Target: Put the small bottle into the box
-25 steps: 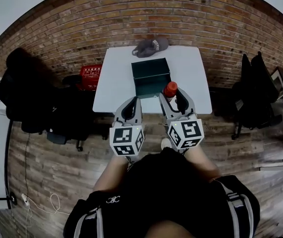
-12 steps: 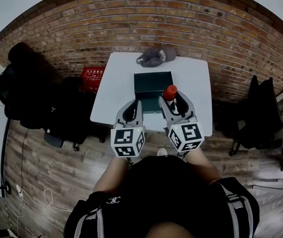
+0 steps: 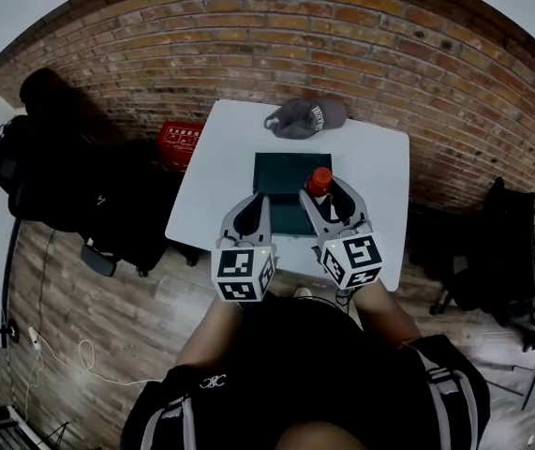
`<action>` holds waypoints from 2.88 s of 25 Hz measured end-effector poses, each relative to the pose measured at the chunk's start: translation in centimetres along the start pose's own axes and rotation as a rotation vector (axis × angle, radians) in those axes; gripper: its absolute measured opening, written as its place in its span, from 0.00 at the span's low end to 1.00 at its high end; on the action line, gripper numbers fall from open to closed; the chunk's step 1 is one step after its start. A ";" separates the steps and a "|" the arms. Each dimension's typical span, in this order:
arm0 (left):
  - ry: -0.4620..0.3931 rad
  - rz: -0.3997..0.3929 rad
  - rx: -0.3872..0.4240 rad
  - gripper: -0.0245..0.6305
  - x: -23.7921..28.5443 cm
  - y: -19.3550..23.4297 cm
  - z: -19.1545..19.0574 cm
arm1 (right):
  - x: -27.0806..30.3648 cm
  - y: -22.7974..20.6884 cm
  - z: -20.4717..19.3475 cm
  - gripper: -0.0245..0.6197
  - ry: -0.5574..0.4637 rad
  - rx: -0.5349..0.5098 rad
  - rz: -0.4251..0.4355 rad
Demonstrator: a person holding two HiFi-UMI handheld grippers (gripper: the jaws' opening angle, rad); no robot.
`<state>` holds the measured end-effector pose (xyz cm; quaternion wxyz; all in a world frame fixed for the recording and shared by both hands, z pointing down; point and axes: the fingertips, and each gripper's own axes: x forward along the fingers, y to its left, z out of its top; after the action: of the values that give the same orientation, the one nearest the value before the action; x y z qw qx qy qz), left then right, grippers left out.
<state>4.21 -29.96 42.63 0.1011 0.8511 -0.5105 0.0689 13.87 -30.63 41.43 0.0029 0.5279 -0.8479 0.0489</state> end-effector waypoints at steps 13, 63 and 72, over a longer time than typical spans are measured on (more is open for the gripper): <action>0.033 0.003 -0.038 0.06 4.1 6.6 -0.1 | 5.6 -0.3 -6.8 0.39 0.207 0.005 0.061; 0.082 0.078 -0.106 0.06 0.0 11.1 -3.0 | 6.4 2.4 -31.1 0.39 1.009 -0.257 0.184; 0.084 0.097 -0.105 0.06 -0.5 12.0 -3.1 | 6.6 1.8 -32.6 0.39 1.044 -0.204 0.147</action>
<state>-6.71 -34.26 46.75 0.1633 0.8152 -0.5495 0.0827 7.80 -32.90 74.14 0.4721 0.3698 -0.7687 0.2224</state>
